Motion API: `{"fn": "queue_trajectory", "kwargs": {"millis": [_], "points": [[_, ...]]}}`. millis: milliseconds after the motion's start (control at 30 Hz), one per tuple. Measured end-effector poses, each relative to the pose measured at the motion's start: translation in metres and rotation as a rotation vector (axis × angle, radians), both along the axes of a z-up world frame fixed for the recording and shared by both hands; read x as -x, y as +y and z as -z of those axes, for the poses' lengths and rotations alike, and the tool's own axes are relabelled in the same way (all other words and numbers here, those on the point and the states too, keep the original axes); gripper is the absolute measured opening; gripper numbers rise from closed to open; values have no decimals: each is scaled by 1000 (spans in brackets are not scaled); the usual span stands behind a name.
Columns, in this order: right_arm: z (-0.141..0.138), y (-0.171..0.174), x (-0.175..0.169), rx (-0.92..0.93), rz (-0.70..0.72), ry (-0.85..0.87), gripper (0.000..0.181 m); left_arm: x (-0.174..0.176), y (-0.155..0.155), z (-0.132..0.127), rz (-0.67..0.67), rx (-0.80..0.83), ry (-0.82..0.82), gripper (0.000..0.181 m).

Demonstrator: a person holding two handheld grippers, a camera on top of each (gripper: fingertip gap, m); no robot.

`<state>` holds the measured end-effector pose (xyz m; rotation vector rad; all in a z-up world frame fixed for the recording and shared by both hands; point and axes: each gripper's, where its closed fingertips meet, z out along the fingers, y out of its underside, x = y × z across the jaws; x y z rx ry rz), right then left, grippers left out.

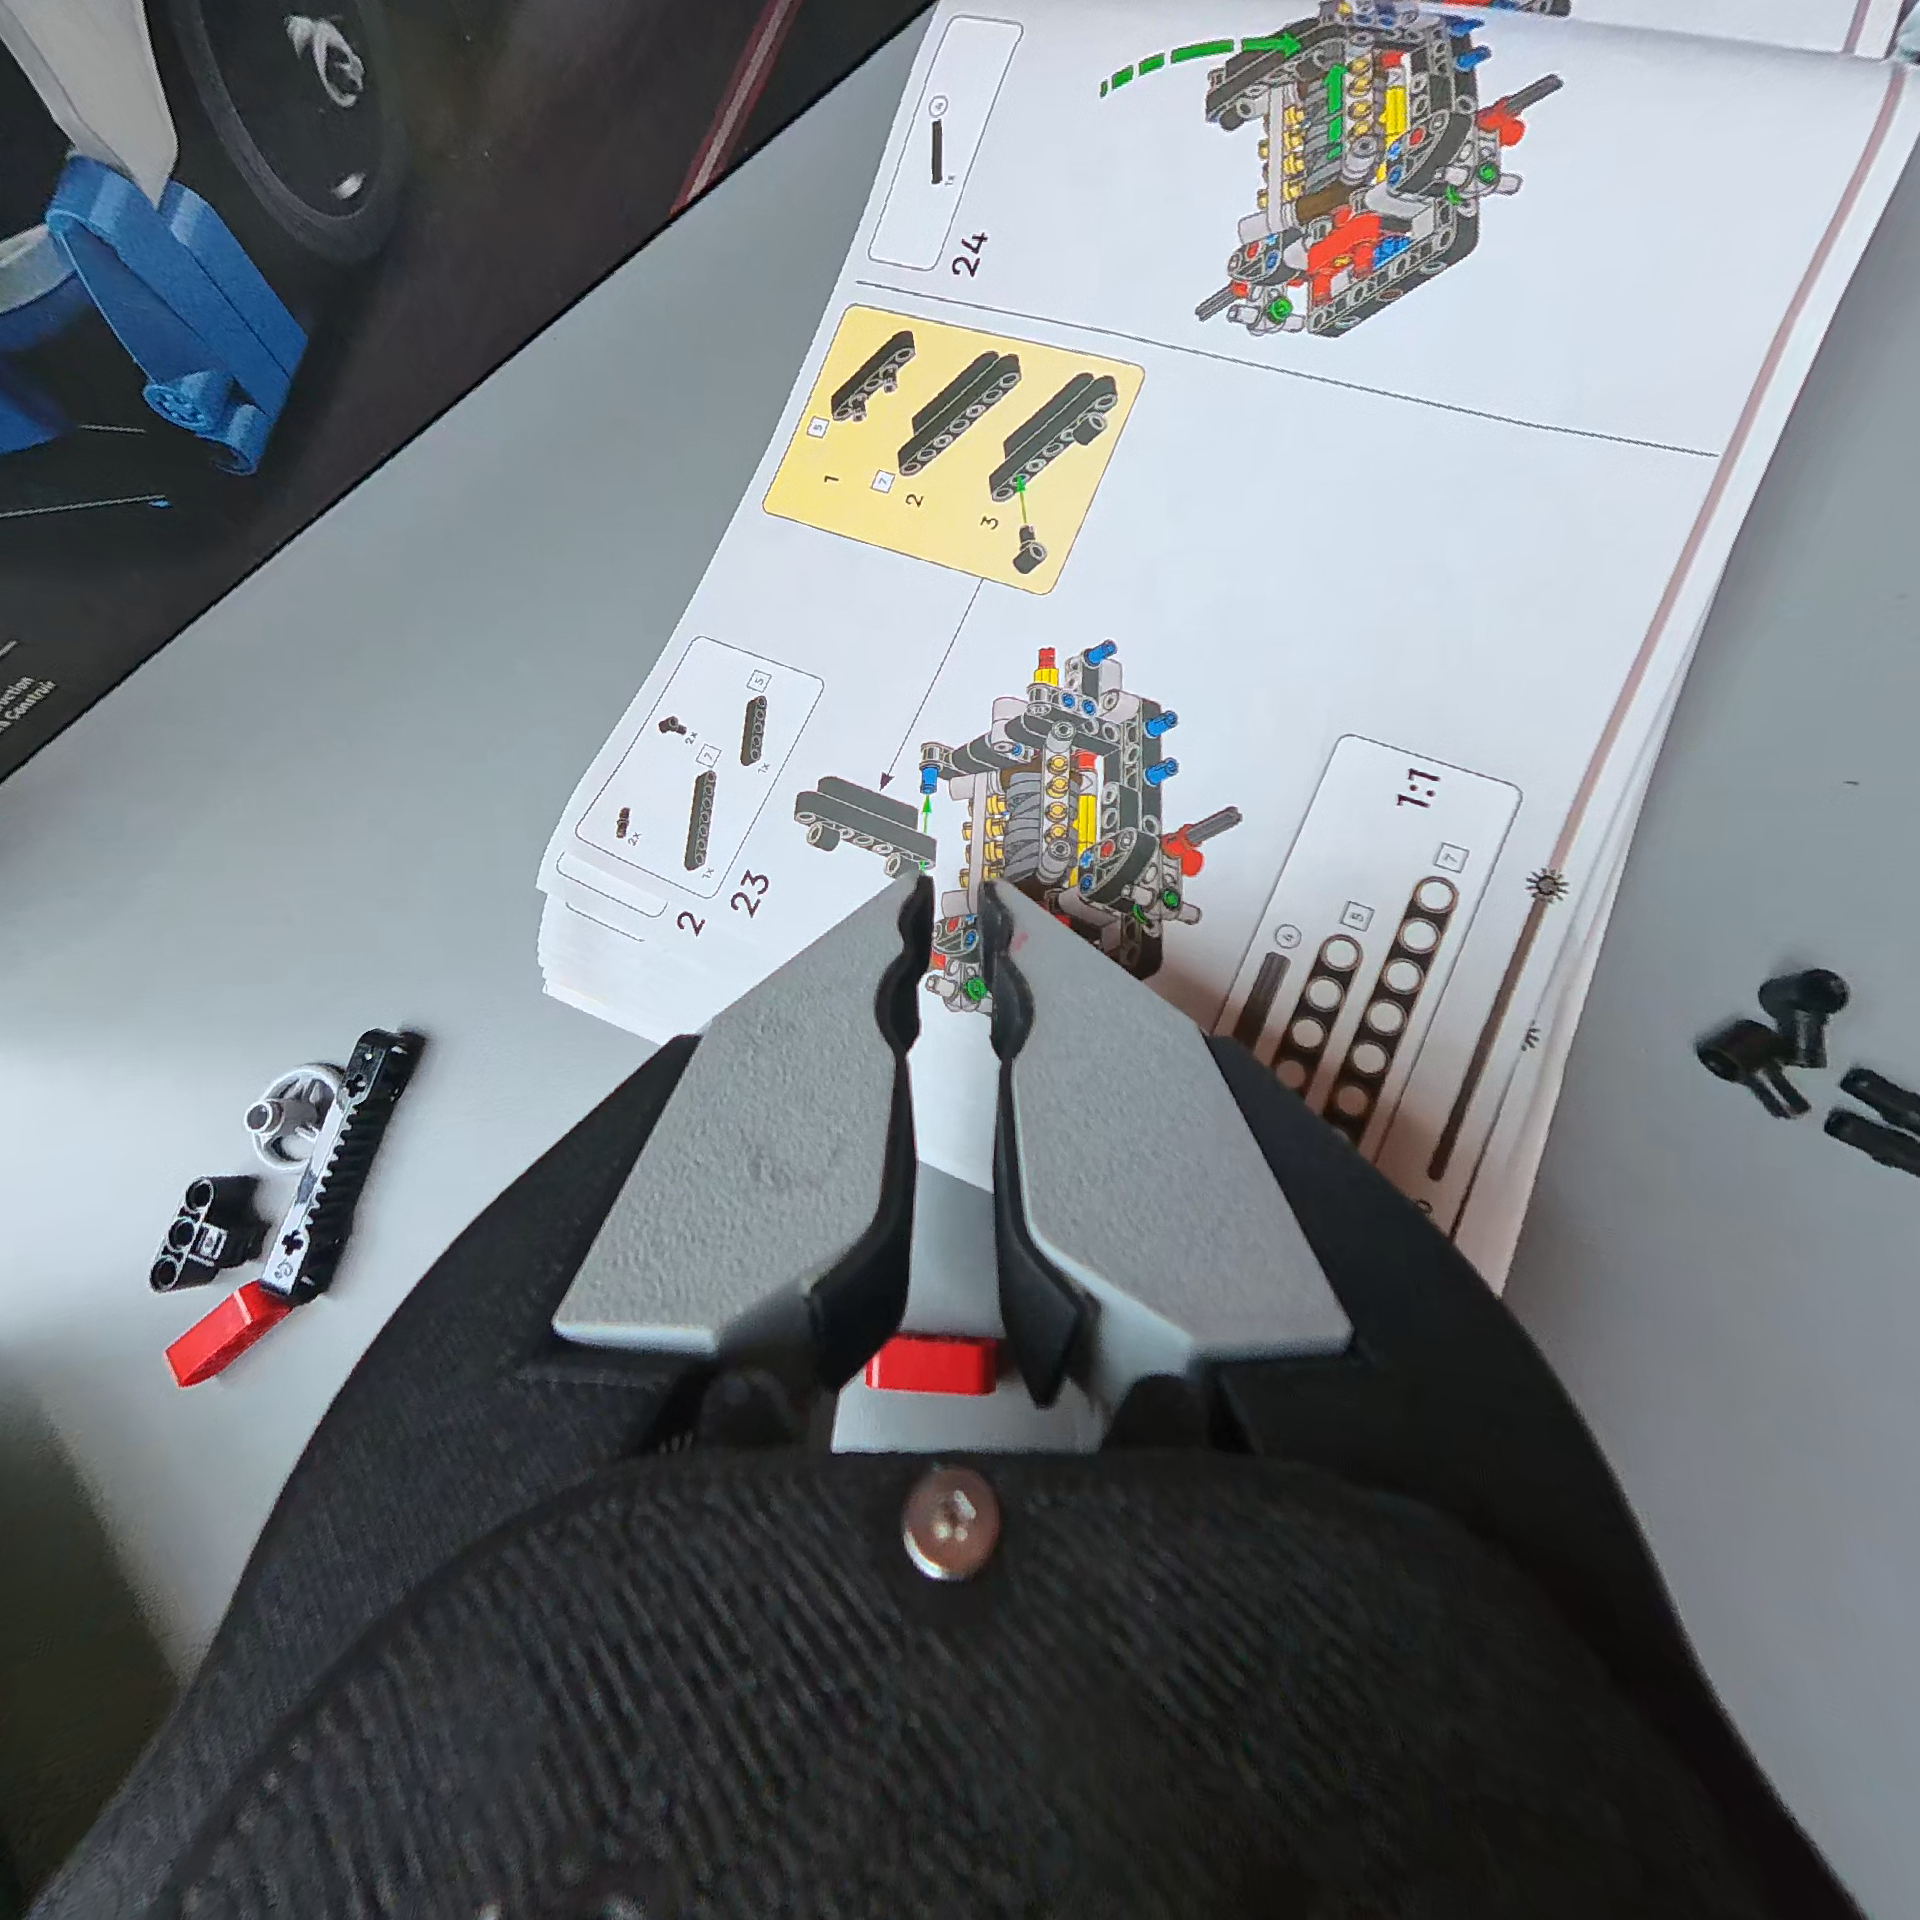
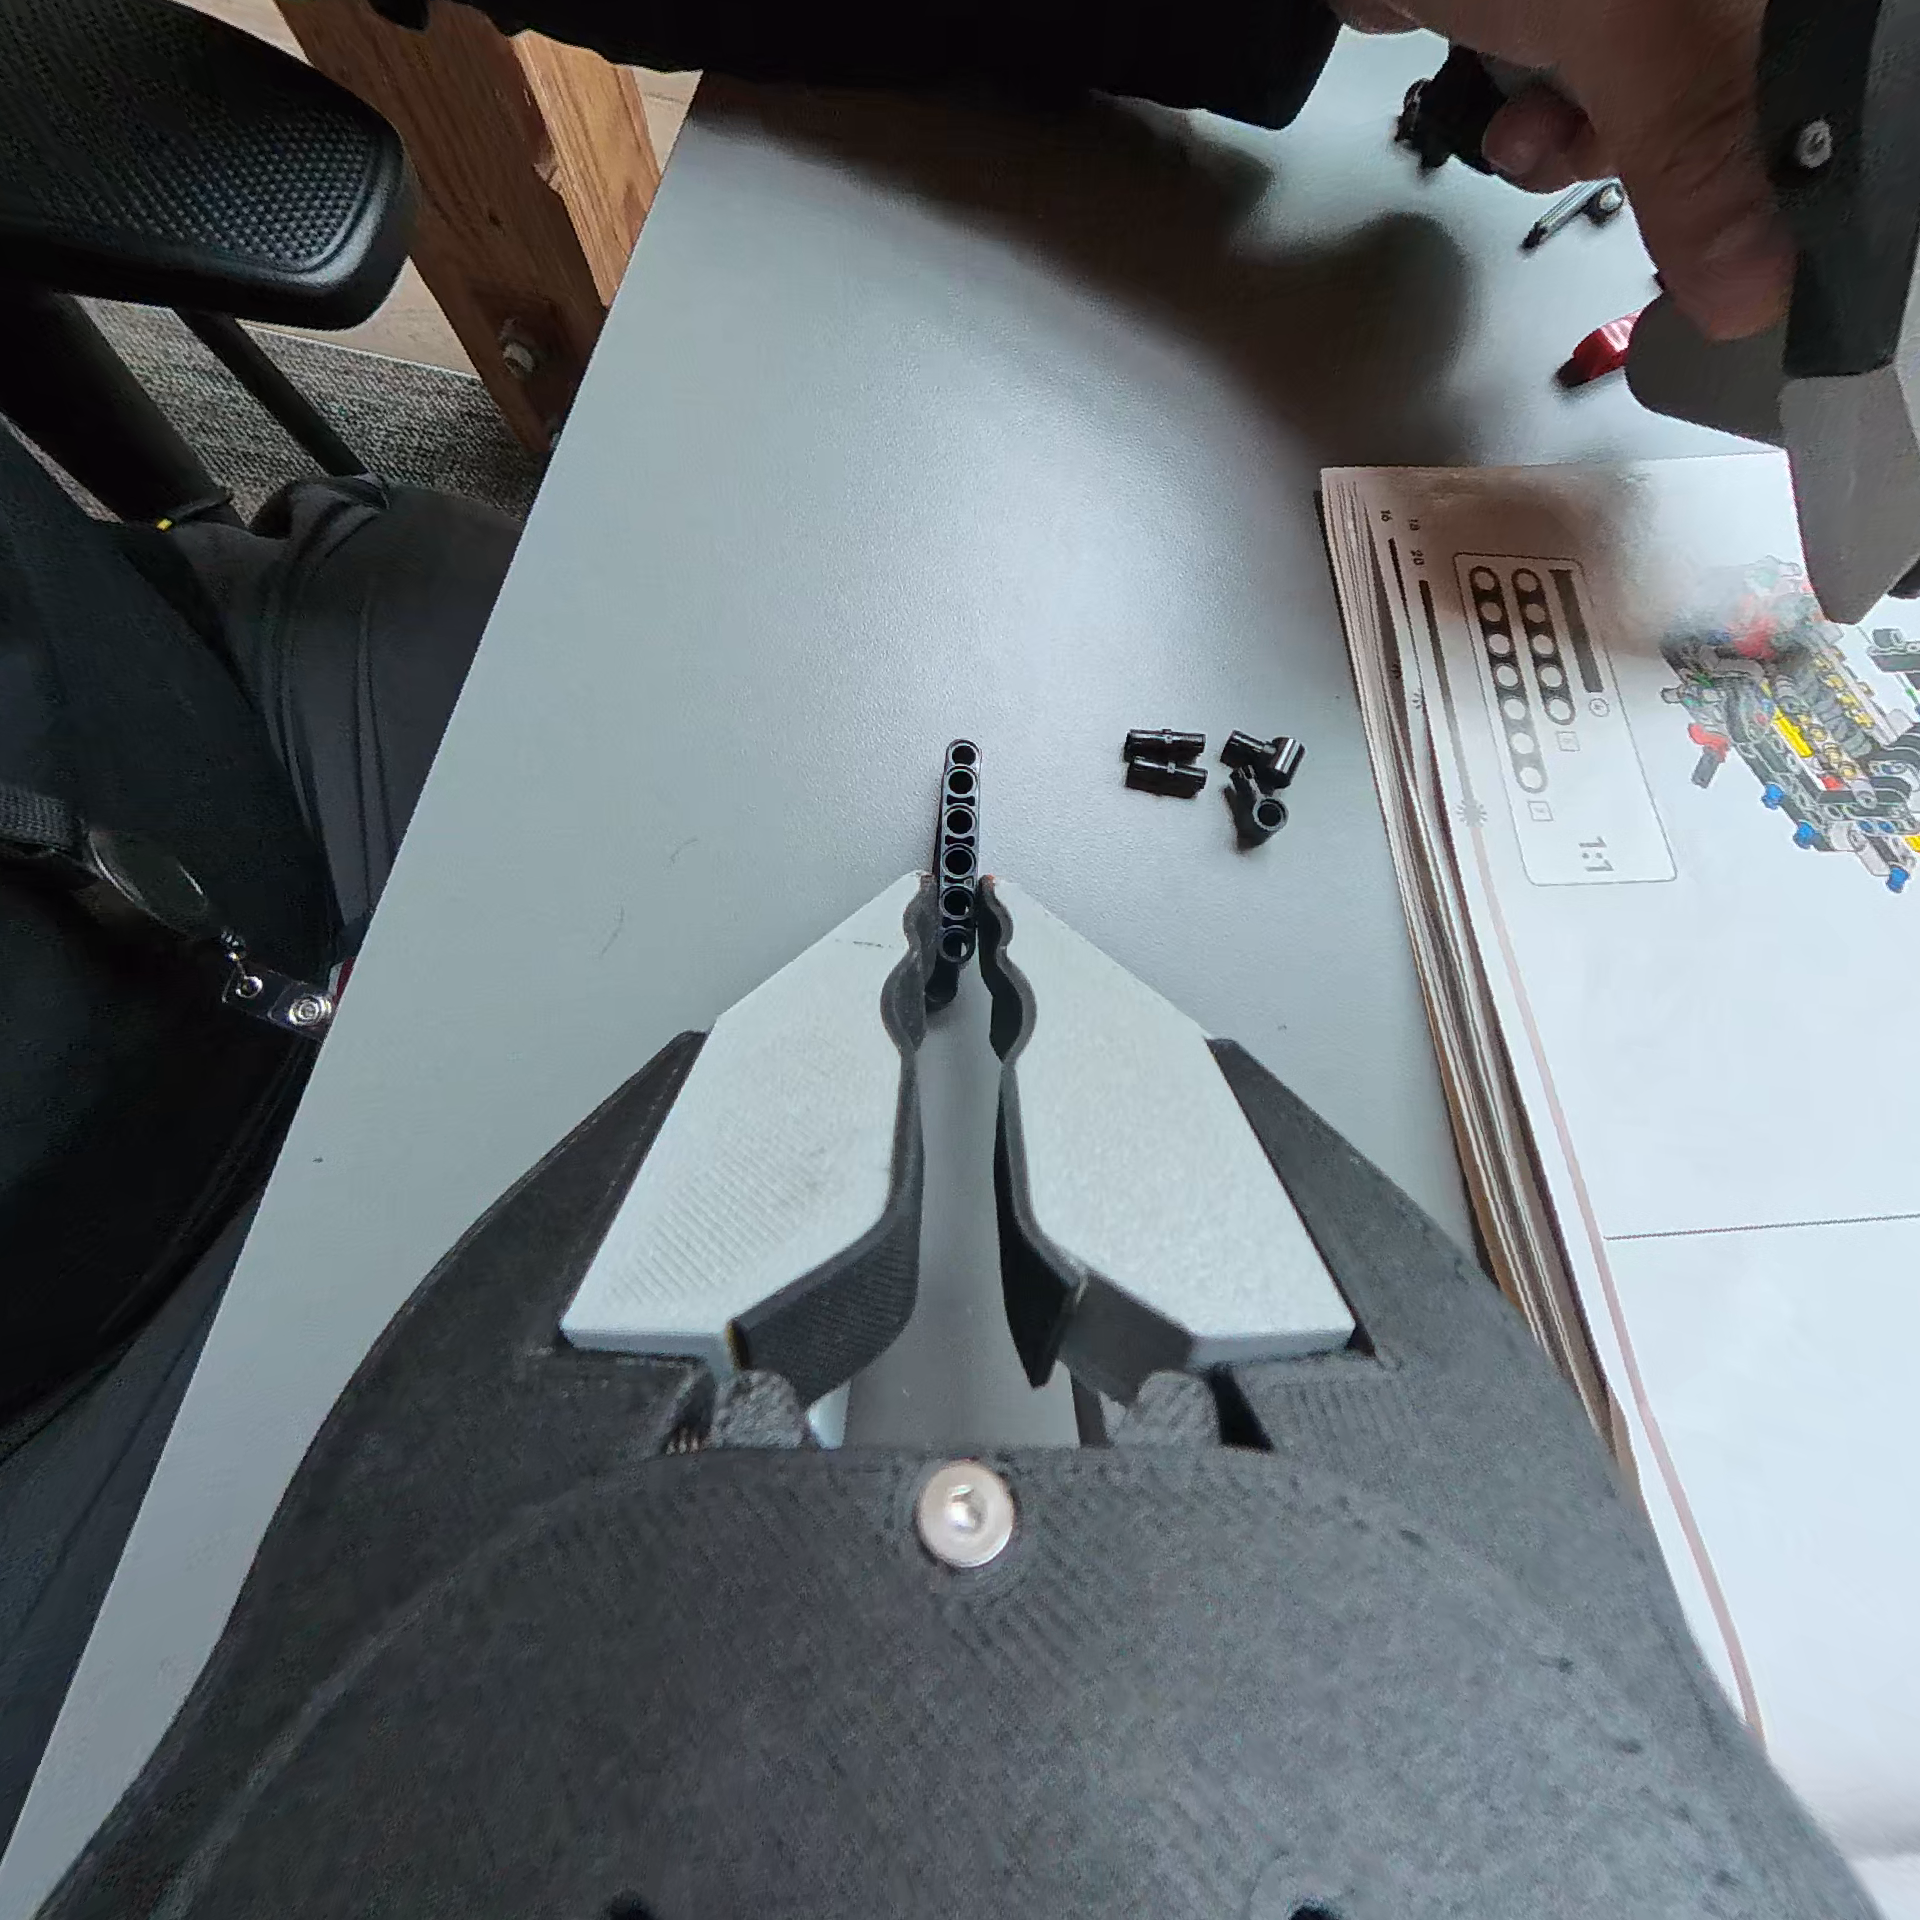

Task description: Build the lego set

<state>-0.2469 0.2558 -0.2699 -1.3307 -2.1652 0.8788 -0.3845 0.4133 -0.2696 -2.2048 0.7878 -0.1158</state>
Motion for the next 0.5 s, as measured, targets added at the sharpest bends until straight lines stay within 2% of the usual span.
{"fn": "queue_trajectory", "kwargs": {"millis": [500], "points": [[0,-2,2,0,3,-10,5,0,0,1,1,6,3,6]]}}
